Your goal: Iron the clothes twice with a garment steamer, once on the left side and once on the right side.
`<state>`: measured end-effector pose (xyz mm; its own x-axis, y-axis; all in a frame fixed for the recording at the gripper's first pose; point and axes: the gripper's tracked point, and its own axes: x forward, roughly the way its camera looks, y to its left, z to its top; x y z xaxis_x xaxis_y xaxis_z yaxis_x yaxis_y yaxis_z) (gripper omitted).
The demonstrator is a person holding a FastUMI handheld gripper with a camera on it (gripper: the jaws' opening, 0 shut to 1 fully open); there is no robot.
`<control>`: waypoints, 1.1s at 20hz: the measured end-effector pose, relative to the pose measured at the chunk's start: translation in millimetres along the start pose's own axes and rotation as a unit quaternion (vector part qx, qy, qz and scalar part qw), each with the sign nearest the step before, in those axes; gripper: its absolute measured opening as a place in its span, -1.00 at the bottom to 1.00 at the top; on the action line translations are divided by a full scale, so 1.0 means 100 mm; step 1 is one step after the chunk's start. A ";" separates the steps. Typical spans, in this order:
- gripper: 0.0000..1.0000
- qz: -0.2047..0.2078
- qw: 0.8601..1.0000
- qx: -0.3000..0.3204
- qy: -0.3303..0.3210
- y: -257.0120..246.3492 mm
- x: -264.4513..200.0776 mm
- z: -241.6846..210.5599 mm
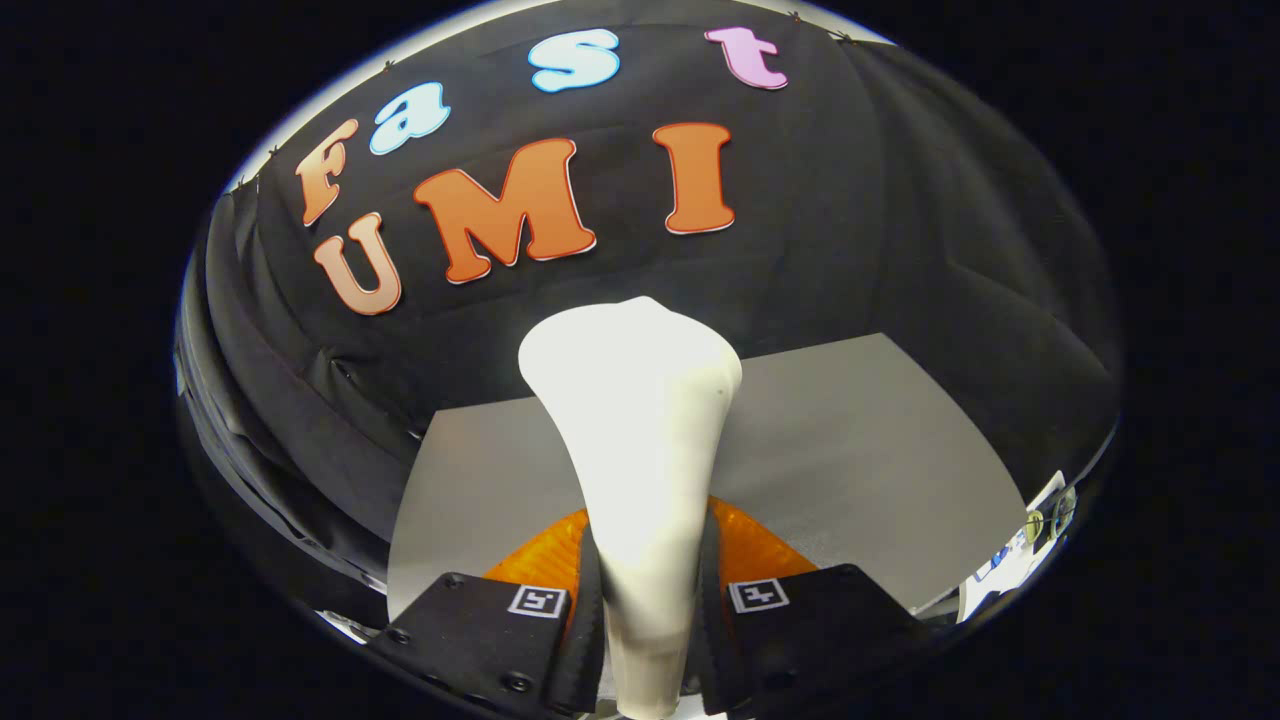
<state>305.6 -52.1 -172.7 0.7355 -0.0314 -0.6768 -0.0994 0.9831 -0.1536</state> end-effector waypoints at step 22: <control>-0.11 0.031 0.983 0.062 -0.173 2.33 -1.96 -0.13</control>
<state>129.2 180.4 -85.4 0.9163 0.0706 -0.3942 -0.0836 0.9964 -0.0159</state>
